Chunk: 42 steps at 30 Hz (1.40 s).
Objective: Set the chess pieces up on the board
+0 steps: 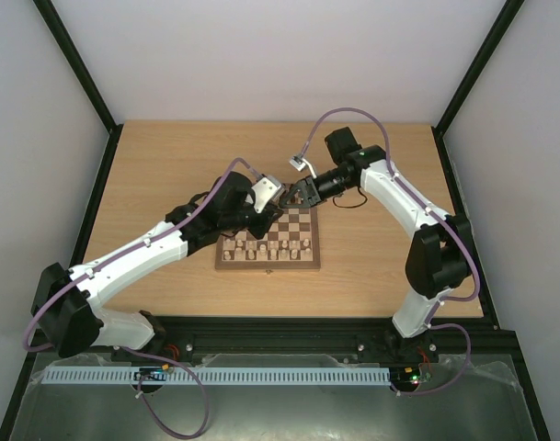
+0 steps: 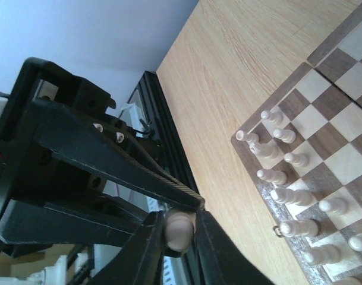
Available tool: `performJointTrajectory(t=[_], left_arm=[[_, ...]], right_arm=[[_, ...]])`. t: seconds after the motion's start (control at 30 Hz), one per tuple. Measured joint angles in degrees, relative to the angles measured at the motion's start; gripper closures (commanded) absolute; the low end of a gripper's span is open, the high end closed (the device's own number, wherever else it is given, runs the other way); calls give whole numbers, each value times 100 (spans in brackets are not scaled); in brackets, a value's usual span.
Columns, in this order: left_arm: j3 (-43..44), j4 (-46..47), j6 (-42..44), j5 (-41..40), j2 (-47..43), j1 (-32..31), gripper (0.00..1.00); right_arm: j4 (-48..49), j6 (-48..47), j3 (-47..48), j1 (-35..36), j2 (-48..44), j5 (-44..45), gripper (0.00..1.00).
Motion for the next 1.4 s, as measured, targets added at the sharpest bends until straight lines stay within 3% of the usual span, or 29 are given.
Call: performJointTrajectory(t=[0.13, 0.27, 0.37, 0.6, 0.8, 1.03, 1.4], left_arm=[[-20, 20, 0, 0, -7, 2, 92], [-26, 26, -4, -48, -11, 2, 67], [-28, 22, 9, -210, -24, 2, 57], [-52, -109, 74, -1060, -566, 111, 15], [-286, 22, -363, -2138, -1469, 935, 8], [-1095, 199, -966, -2555, -1676, 2050, 8], [-1097, 195, -1281, -2640, -1547, 2367, 8]], right_arm=[[-17, -48, 0, -2, 4, -74, 92], [-11, -140, 0, 0, 7, -59, 95], [107, -164, -31, 0, -39, 81, 95], [1064, -223, -643, 81, -645, 1150, 95], [1805, -697, -1126, 726, -879, 2522, 94], [2256, -1224, -1397, 1434, -754, 3659, 94], [2334, -1580, -1204, 1716, 103, 4122, 94]])
